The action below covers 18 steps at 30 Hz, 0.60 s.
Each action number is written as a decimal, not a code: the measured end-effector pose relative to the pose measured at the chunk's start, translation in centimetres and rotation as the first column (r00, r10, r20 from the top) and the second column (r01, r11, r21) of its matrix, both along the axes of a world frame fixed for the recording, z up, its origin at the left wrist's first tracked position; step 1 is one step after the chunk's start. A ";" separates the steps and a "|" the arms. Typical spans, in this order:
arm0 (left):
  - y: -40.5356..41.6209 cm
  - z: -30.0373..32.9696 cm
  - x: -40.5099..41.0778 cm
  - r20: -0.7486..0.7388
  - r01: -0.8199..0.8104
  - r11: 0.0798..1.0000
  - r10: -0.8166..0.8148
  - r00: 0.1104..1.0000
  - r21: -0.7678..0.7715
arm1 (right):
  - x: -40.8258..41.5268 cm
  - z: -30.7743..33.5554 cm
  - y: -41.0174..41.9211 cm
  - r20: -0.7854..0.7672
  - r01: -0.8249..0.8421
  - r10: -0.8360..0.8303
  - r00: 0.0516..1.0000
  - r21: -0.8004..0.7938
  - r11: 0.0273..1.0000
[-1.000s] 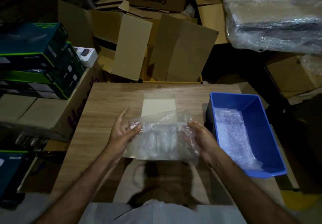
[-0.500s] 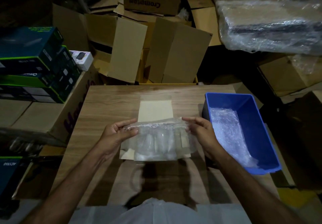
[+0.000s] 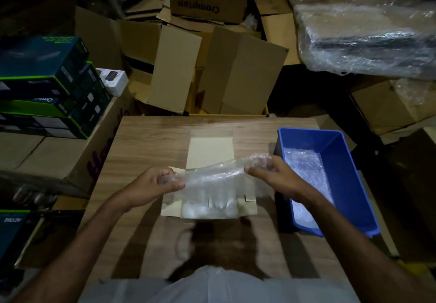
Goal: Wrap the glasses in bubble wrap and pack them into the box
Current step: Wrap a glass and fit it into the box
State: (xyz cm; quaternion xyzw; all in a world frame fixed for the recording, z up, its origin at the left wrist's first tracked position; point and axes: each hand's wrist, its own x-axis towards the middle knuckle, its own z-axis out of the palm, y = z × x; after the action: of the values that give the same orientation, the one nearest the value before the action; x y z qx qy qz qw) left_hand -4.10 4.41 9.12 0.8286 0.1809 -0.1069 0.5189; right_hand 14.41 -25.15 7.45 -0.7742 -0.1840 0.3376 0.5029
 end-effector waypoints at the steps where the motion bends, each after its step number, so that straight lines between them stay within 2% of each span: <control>1: 0.2 1.1 -0.2 -0.072 0.091 0.994 -0.095 0.993 -0.065 | 0.1 0.4 0.1 -0.054 -0.023 0.026 0.998 0.064 0.998; 4: -0.8 3.9 0.4 -0.175 0.296 0.914 -0.351 0.920 -0.279 | -0.4 2.2 1.4 -0.095 -0.052 0.072 0.993 0.198 0.979; 6: -3.0 4.8 1.8 -0.162 0.305 0.894 -0.372 0.914 -0.328 | -0.7 3.2 2.6 -0.145 0.010 0.027 0.989 0.247 0.969; 8: -4.9 4.7 3.3 -0.106 0.271 0.902 -0.322 0.941 -0.335 | -0.5 3.6 3.5 -0.290 0.079 0.012 0.957 0.300 0.951; 9: -5.6 4.5 3.8 -0.064 0.248 0.907 -0.286 0.956 -0.339 | -0.3 3.6 3.6 -0.411 0.138 0.011 0.912 0.333 0.933; 11: -6.2 3.7 4.0 0.005 0.127 0.931 -0.133 0.991 -0.343 | -0.3 2.4 3.0 -0.672 0.295 0.076 0.737 0.421 0.857; 13: -6.7 2.9 3.5 0.043 -0.035 0.941 0.053 0.998 -0.336 | -1.7 0.6 2.4 -0.819 0.465 0.175 0.546 0.471 0.749; 14: -7.0 2.5 3.1 0.061 -0.094 0.941 0.120 0.991 -0.324 | -3.0 -0.1 2.3 -0.845 0.486 0.216 0.489 0.469 0.737; 15: -7.5 2.1 2.9 0.077 -0.136 0.938 0.169 0.983 -0.319 | -4.3 -1.1 2.2 -0.852 0.468 0.212 0.480 0.452 0.759; 16: -7.9 1.7 2.7 0.092 -0.168 0.929 0.209 0.974 -0.329 | -5.5 -1.7 2.3 -0.837 0.424 0.186 0.515 0.437 0.793; 18: -8.5 0.8 2.3 0.098 -0.235 0.900 0.289 0.952 -0.368 | -6.7 -2.2 2.9 -0.746 0.325 0.101 0.658 0.402 0.856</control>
State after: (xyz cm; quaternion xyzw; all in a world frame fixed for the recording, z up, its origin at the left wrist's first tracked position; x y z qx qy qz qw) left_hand -1.78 -4.10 9.88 0.6959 0.2293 -0.0036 0.6805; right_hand 7.67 -22.29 5.30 -0.4183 0.0067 0.5304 0.7373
